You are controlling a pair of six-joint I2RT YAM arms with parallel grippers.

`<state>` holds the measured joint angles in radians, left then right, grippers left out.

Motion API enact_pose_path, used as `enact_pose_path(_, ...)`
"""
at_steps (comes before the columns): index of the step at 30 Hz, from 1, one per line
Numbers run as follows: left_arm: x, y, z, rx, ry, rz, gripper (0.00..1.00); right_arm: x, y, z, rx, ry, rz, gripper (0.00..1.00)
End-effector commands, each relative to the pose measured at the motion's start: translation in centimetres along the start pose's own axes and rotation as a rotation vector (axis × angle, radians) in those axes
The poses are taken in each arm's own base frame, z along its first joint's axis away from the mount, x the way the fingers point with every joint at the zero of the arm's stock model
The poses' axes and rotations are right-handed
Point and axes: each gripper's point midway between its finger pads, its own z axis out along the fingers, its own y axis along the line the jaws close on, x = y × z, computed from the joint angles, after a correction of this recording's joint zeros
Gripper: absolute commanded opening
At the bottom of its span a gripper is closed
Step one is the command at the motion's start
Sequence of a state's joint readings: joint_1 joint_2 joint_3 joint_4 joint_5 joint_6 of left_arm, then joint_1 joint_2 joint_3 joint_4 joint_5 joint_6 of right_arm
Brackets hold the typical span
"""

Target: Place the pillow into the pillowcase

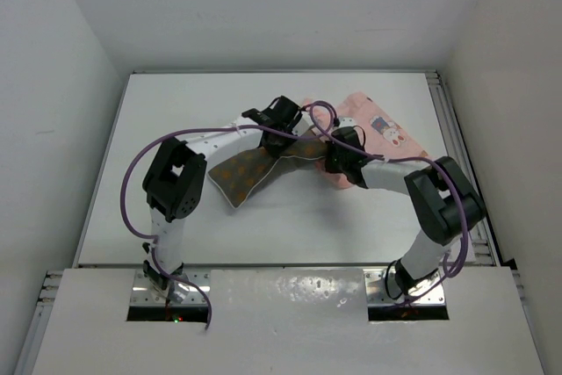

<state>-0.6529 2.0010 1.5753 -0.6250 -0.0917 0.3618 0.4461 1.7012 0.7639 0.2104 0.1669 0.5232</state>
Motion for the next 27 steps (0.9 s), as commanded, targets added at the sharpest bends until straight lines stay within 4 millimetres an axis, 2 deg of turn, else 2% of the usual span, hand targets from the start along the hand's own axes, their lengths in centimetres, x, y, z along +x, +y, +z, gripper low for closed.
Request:
enact_pose_path(1, -1.7, 0.3, -1.6, -0.023, -0.060, 0.014, 0.00, -3.9, -1.3, -0.5, 0.069, -0.119, 0.039, 0.00)
enact_pose_path(3, -1.4, 0.3, -1.5, -0.027, -0.050, 0.016, 0.00, -4.0, -2.8, -1.2, 0.120, -0.127, 0.046, 0.00)
enact_pose_path(4, -1.2, 0.5, -1.5, -0.032, -0.044, 0.020, 0.00, -4.8, -3.1, -2.0, 0.123, -0.154, 0.047, 0.00)
enact_pose_path(6, -1.3, 0.6, -1.4, -0.043, -0.044, 0.019, 0.00, -5.0, -3.4, -2.9, 0.130, -0.168, -0.004, 0.00)
enact_pose_path(7, -1.2, 0.6, -1.2, -0.044, -0.041, 0.016, 0.00, -5.8, -3.1, -3.7, 0.115, -0.195, -0.015, 0.00)
enact_pose_path(9, -1.3, 0.6, -1.1, -0.047, -0.046, 0.008, 0.00, -6.1, -2.7, -4.4, 0.101, -0.212, -0.058, 0.00)
enact_pose_path(14, -1.4, 0.3, -0.6, -0.044, -0.046, 0.000, 0.00, -6.7, 0.4, -6.4, -0.009, -0.250, -0.133, 0.00)
enact_pose_path(15, -1.5, 0.3, -0.6, -0.043, -0.049, -0.005, 0.00, -6.2, 1.6, -6.7, -0.055, -0.242, -0.161, 0.00)
enact_pose_path(20, -2.6, 0.1, -0.4, -0.026, -0.081, -0.025, 0.00, -3.6, 5.0, -7.8, -0.203, -0.203, -0.235, 0.00)
enact_pose_path(23, -3.9, -0.3, -0.8, 0.008, -0.121, -0.051, 0.00, -1.7, 6.3, -8.0, -0.302, -0.143, -0.216, 0.00)
enact_pose_path(26, -4.8, -0.9, -1.1, 0.052, -0.146, -0.057, 0.00, -0.8, 7.0, -7.9, -0.356, -0.109, -0.203, 0.00)
enact_pose_path(27, -5.1, -1.5, -1.2, 0.087, -0.157, -0.056, 0.06, -0.7, 6.8, -7.7, -0.349, -0.096, -0.192, 0.12)
